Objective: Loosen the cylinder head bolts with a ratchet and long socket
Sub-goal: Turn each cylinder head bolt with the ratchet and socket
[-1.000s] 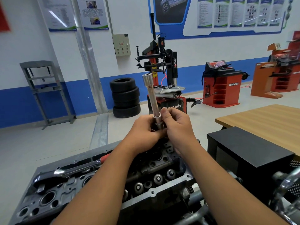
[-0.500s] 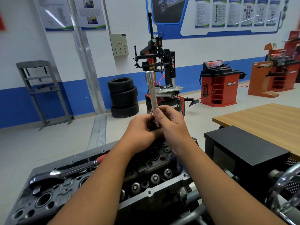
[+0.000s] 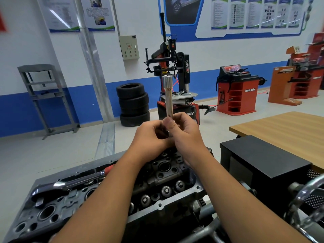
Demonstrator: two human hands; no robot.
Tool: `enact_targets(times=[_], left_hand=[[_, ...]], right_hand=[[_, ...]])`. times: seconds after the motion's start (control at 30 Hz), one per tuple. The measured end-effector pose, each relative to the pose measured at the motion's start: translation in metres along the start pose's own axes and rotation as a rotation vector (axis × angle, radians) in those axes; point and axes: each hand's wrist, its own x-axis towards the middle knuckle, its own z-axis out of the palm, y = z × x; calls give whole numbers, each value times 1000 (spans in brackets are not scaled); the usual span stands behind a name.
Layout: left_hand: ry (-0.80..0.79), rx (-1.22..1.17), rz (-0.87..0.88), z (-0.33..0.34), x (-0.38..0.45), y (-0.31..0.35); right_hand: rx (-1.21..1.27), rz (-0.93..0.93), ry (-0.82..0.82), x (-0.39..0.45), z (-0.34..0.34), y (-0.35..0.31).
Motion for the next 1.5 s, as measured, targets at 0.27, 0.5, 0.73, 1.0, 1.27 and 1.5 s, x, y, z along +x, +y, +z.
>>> enact_targets(times=[0.27, 0.5, 0.73, 1.0, 1.27, 1.5], left_hand=[[60, -2, -23, -1, 0, 1], [-13, -39, 13, -1, -1, 2], [-44, -48, 0, -2, -3, 1], [64, 68, -37, 0, -1, 2], [61, 3, -23, 3, 1, 2], [86, 43, -47, 4, 5, -1]], right_hand=[[9, -1, -13, -1, 1, -2], [-35, 7, -30, -1, 1, -1], [-8, 35, -34, -1, -1, 1], [9, 41, 2, -1, -1, -1], [45, 33, 10, 0, -1, -2], [-65, 1, 73, 13, 2, -30]])
